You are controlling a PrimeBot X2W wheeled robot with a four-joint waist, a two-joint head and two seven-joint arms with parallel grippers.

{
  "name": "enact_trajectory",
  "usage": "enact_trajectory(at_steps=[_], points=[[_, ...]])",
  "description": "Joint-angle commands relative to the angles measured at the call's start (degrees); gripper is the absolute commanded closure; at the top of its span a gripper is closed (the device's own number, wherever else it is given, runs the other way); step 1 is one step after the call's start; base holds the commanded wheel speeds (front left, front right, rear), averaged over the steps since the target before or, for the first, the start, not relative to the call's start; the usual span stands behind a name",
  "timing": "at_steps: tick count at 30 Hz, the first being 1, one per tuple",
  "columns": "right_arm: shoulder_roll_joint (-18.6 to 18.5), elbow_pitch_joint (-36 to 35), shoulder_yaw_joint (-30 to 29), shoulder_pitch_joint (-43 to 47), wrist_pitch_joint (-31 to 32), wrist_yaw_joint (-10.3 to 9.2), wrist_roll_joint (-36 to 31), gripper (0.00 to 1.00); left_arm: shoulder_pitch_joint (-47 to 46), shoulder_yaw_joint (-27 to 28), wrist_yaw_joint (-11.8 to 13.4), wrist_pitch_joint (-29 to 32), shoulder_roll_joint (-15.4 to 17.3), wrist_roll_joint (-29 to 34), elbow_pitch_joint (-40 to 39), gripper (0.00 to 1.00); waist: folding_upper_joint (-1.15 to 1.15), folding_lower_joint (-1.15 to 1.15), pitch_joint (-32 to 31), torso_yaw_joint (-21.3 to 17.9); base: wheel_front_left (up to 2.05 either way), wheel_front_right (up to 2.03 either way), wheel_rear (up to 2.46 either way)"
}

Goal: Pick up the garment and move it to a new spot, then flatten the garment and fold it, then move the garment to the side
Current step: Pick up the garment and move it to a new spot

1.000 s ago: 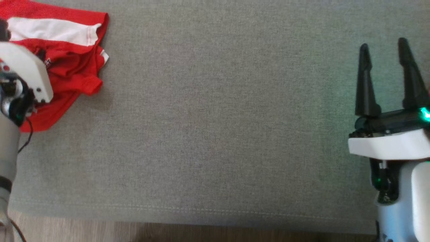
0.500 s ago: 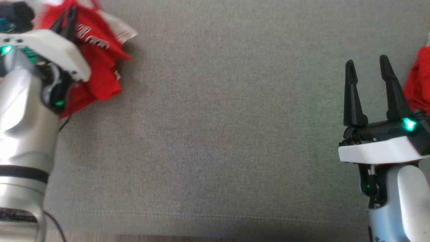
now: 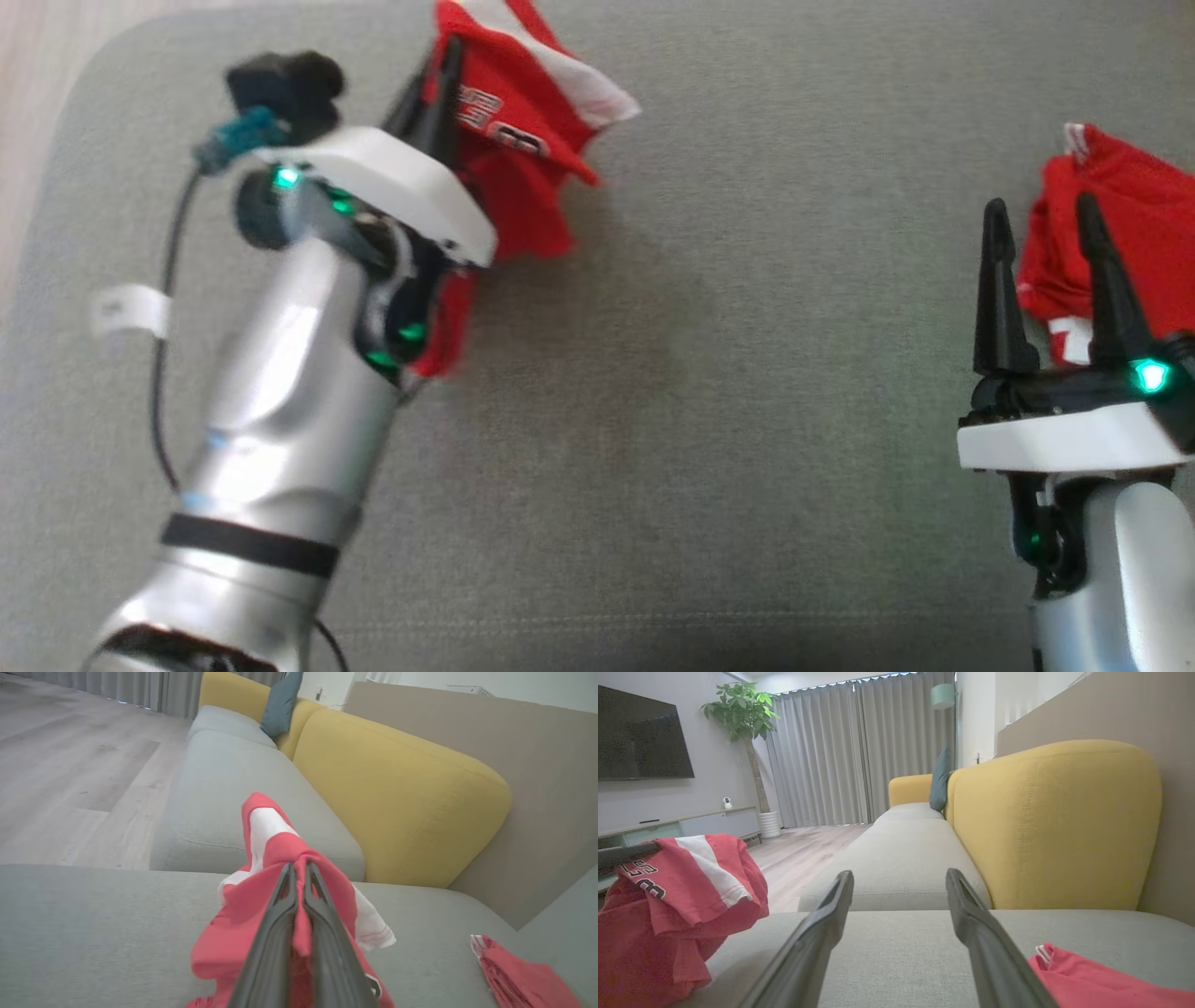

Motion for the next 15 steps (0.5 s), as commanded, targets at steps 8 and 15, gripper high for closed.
enact_trajectory(at_steps=[8,15], points=[[-0.1,-1.7,2.2,-2.2,-0.5,-0.04,0.7,0.0,-0.1,-7.9,6.6,-1.8,-0.6,-5.2,-7.9,1.0,0.0,0.0,0.4,-5.8,0.0,0.0,0.0],[-0.1,-1.3,3.3,-3.2,-1.1,-0.04,1.3,0.0,-3.1,-17.7,12.5,-5.0,-0.6,-10.3,-9.4,1.0,0.0,0.0,2.3,-9.7,0.0,0.0,0.0]])
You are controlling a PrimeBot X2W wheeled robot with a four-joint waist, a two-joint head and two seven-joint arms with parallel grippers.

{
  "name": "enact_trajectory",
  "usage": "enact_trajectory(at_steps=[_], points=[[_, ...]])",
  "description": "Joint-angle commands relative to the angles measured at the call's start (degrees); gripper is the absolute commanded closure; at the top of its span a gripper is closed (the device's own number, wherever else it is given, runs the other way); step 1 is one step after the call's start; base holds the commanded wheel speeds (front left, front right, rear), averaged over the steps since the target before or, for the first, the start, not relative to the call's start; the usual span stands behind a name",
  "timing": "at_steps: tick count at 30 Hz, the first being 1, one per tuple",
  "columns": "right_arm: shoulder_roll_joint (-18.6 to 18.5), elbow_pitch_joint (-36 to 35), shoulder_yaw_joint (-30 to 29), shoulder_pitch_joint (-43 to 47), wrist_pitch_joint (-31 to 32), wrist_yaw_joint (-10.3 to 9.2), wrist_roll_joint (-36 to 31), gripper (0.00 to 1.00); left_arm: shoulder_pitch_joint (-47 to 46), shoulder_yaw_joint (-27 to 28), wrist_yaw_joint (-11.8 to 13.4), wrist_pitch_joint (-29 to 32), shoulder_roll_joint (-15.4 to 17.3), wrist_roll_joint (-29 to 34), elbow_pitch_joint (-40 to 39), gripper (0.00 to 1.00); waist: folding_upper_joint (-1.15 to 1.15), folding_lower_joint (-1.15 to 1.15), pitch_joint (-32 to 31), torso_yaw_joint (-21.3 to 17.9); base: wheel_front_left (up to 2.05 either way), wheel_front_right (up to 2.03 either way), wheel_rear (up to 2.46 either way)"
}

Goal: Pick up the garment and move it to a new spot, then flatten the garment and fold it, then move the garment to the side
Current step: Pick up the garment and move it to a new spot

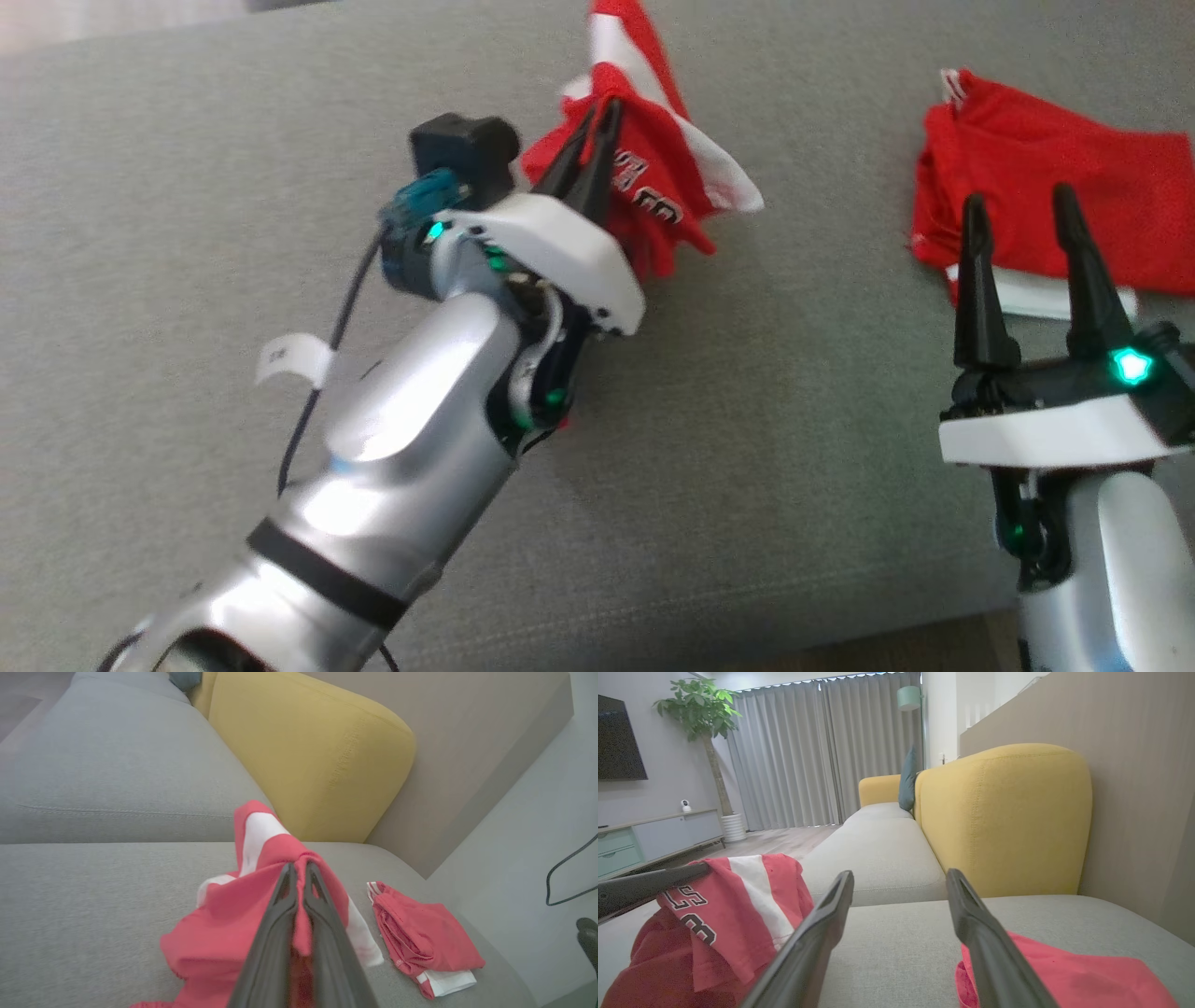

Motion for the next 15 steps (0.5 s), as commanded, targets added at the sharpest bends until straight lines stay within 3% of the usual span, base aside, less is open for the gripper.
enact_trajectory(at_steps=[1,3,4,5,11,15], points=[[-0.1,-1.7,1.6,-2.8,-0.7,-0.04,0.5,0.0,-4.9,0.3,0.8,-1.3,0.7,-0.8,-1.7,1.0,0.0,0.0,1.5,-1.8,0.0,0.0,0.0],[-0.1,-1.3,1.7,-3.2,-1.1,-0.04,0.9,0.0,-6.6,-2.5,1.5,-2.1,0.7,-2.0,-0.8,1.0,0.0,0.0,2.2,-2.6,0.0,0.0,0.0],[-0.1,-1.1,1.8,-3.3,-1.3,-0.04,1.0,0.0,-7.3,-4.3,1.3,-2.0,0.7,-2.4,0.1,0.37,0.0,0.0,2.5,-3.0,0.0,0.0,0.0],[-0.1,-0.9,1.9,-3.5,-1.4,-0.04,1.1,0.0,-7.9,-6.4,1.0,-1.4,0.7,-2.6,1.0,0.0,0.0,0.0,2.8,-3.3,0.0,0.0,0.0],[-0.1,0.4,0.8,-3.8,-2.4,-0.04,1.1,0.0,-8.7,-14.3,-0.4,0.3,0.7,-5.4,4.9,0.0,0.0,0.0,3.5,-2.6,0.0,0.0,0.0],[-0.1,1.2,0.2,-3.8,-2.6,-0.04,0.7,0.0,-8.9,-14.0,0.4,-3.3,0.7,-6.6,6.7,0.0,0.0,0.0,2.6,-0.3,0.0,0.0,0.0]])
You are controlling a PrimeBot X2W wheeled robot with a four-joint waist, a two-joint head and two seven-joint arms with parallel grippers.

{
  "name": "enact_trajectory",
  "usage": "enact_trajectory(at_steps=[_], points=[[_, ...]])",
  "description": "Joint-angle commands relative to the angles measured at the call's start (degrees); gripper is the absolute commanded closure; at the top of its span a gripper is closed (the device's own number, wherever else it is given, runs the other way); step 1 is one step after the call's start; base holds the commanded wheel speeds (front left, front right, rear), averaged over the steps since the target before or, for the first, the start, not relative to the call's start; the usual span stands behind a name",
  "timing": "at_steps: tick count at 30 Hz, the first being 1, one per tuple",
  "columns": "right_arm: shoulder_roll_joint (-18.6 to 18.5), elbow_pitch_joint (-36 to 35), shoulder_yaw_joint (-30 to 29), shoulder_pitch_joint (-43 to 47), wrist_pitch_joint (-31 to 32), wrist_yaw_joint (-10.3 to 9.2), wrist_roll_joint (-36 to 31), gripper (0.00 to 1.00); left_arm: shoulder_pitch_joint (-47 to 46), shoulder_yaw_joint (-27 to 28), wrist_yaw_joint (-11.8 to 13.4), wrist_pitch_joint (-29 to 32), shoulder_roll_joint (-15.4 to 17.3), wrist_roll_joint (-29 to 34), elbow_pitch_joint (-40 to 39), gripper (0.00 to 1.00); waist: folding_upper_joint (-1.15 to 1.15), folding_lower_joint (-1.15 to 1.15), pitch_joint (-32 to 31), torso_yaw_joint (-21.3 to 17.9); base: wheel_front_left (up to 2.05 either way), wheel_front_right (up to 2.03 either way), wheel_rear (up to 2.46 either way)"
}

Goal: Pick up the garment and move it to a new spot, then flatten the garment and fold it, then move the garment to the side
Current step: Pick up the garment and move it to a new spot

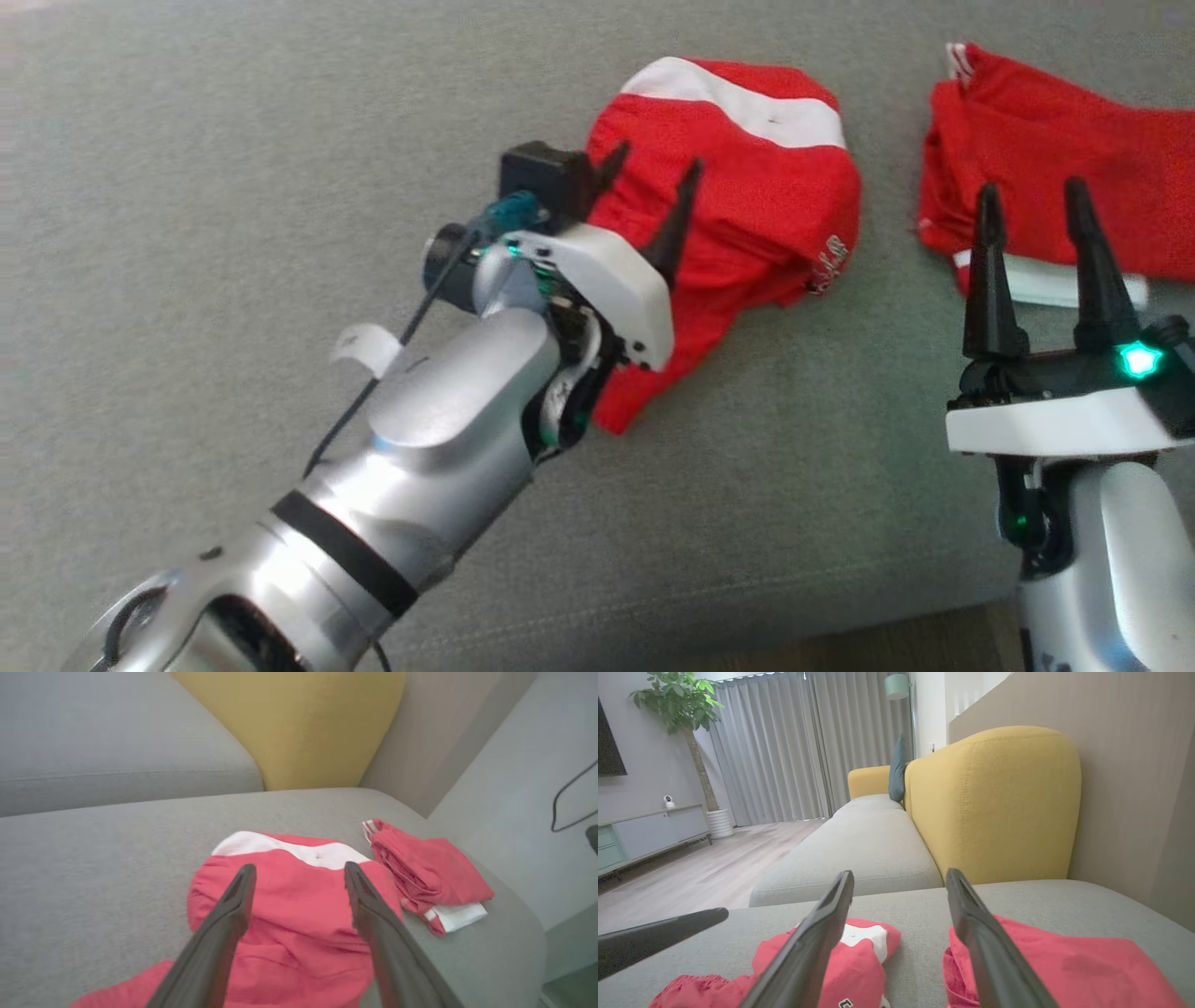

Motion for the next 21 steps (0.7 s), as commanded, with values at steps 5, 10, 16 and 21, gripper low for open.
enact_trajectory(at_steps=[5,10,16,21], points=[[-0.1,-1.1,0.5,-1.4,-0.1,-0.04,-1.1,0.0,-2.8,7.3,1.3,-4.2,2.1,0.6,0.2,0.0,0.0,0.0,-2.7,5.0,0.0,0.0,0.0],[-0.1,-0.8,-0.2,0.0,0.8,-0.04,-2.0,0.0,1.5,15.4,1.7,-4.6,7.4,4.2,-5.2,0.0,0.0,0.0,-5.0,9.1,0.0,0.0,0.0],[-0.1,0.9,-0.4,2.5,1.7,-0.04,-2.3,0.0,15.0,23.5,1.7,-4.6,12.5,9.7,-14.8,0.0,0.0,0.0,-8.1,12.2,0.0,0.0,0.0],[-0.1,2.4,-0.6,4.6,1.9,-0.04,-2.1,0.0,28.1,29.0,1.8,-4.6,12.1,12.5,-21.6,0.0,0.0,0.0,-9.6,13.6,0.0,0.0,0.0]])
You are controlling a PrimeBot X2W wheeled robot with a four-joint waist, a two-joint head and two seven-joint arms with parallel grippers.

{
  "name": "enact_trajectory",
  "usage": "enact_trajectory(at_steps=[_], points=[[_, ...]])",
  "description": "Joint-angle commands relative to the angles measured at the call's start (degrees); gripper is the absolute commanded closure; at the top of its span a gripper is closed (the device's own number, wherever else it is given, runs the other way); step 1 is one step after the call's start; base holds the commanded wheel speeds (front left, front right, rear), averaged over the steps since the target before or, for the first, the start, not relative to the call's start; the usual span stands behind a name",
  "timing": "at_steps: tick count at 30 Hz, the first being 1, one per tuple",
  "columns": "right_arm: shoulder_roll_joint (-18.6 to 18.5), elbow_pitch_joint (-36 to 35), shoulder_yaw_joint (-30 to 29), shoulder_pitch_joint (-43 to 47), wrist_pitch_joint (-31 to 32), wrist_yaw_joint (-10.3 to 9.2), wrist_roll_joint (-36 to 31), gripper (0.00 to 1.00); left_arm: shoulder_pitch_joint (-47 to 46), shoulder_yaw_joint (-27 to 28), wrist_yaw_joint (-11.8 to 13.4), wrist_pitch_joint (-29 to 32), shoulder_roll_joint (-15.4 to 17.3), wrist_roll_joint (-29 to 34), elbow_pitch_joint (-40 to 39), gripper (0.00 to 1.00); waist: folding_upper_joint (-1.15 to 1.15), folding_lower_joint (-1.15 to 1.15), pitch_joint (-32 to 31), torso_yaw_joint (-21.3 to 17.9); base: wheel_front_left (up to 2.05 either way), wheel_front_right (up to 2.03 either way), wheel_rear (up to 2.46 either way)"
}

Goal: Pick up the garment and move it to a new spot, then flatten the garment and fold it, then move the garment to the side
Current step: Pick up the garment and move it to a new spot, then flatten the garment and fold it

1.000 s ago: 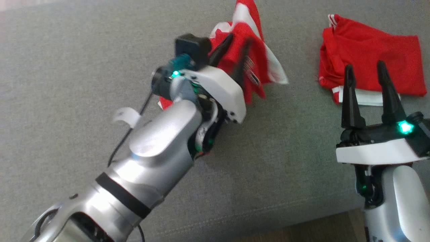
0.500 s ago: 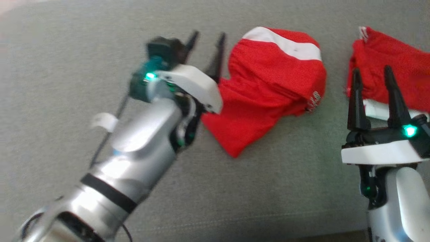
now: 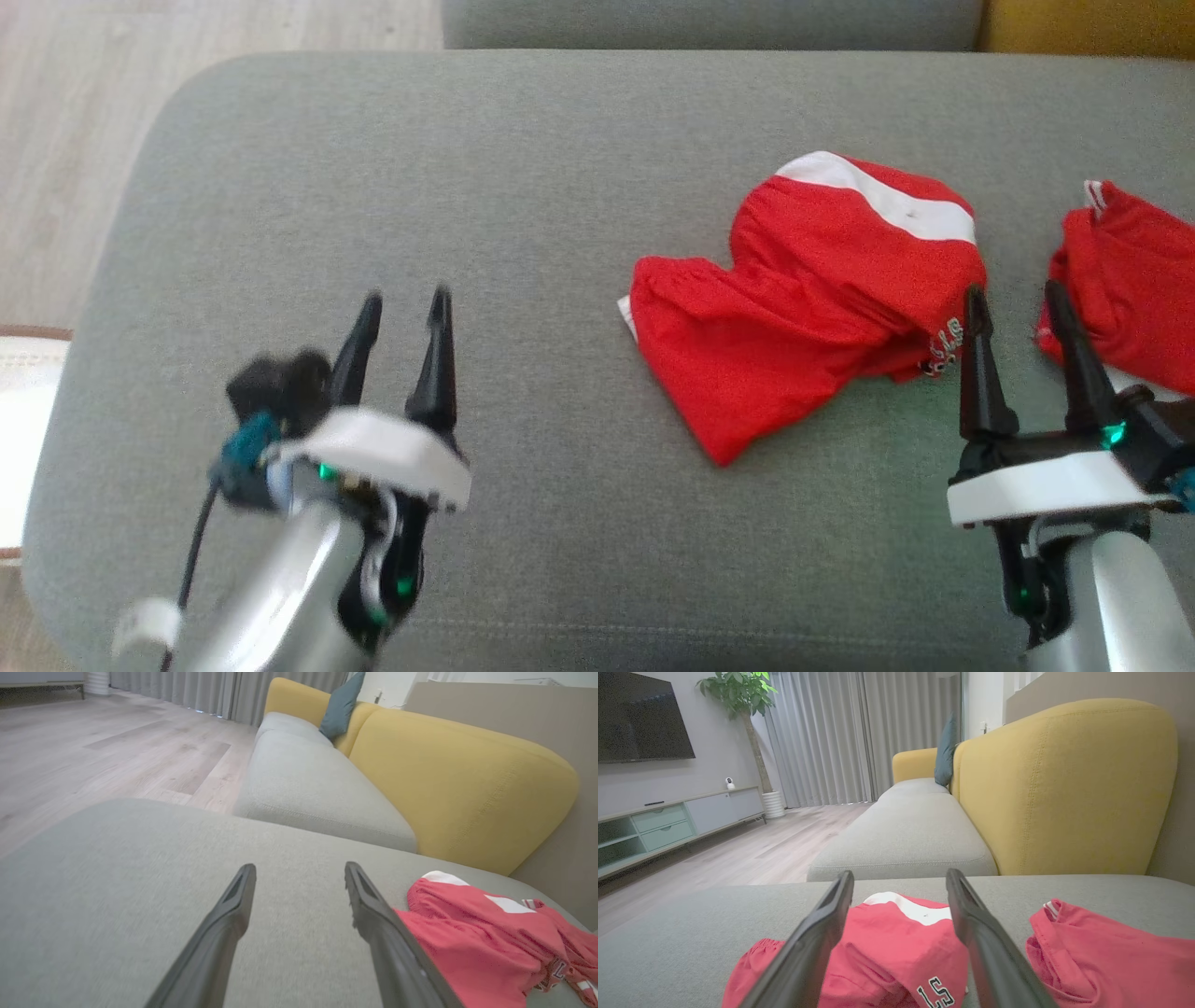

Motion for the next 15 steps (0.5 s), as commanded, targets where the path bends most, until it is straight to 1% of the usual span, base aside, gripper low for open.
enact_trajectory(at_steps=[1,3,8,15], points=[[-0.2,-1.3,1.1,-1.2,0.5,-0.04,-0.5,0.0,-1.1,3.7,-0.3,-0.3,0.0,1.1,-3.1,0.0,0.0,0.0,-0.6,0.9,0.0,0.0,0.0],[-0.2,-1.2,1.1,-1.1,0.6,-0.04,-0.7,0.0,0.1,4.4,-0.7,-0.3,-0.5,1.6,-3.6,0.0,0.0,0.0,-0.7,1.1,0.0,0.0,0.0],[-0.2,-0.7,1.3,-1.5,1.7,-0.04,-1.6,0.0,2.3,6.0,-2.4,-0.3,-2.1,4.4,-4.1,0.0,0.0,0.0,-0.5,2.4,0.0,0.0,0.0],[-0.2,3.4,1.7,-4.3,6.7,-0.04,-6.5,0.0,2.6,7.9,-4.4,-0.3,-4.1,6.2,-3.4,0.0,0.0,0.0,1.3,4.3,0.0,0.0,0.0]])
